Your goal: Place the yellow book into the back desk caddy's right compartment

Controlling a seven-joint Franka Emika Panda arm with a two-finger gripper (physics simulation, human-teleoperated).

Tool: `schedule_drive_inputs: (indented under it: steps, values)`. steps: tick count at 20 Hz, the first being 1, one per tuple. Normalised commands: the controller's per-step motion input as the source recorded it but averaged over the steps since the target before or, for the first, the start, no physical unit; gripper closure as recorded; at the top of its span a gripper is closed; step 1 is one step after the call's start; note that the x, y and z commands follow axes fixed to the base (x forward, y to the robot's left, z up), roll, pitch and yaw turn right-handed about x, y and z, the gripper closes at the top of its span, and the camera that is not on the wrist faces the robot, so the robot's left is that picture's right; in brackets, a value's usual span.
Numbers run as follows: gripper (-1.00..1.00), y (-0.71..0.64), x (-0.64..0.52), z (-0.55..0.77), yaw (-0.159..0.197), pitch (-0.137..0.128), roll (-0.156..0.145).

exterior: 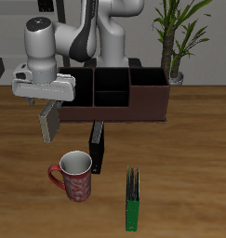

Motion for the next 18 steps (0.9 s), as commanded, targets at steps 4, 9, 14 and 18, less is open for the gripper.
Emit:
schedule_drive_inputs:
  steps: [4,9,14,18]
  values:
    - [-1.00,-0.05,0.06,-0.27,-0.020,0.021,-0.006]
    - [-1.00,-0.07,0.06,-0.31,-0.018,0.033,-0.018]
    - [-1.00,0.06,0.02,-0.24,0.005,0.025,0.020]
    - [1.00,0.06,0.07,-0.23,-0.017,0.043,-0.010]
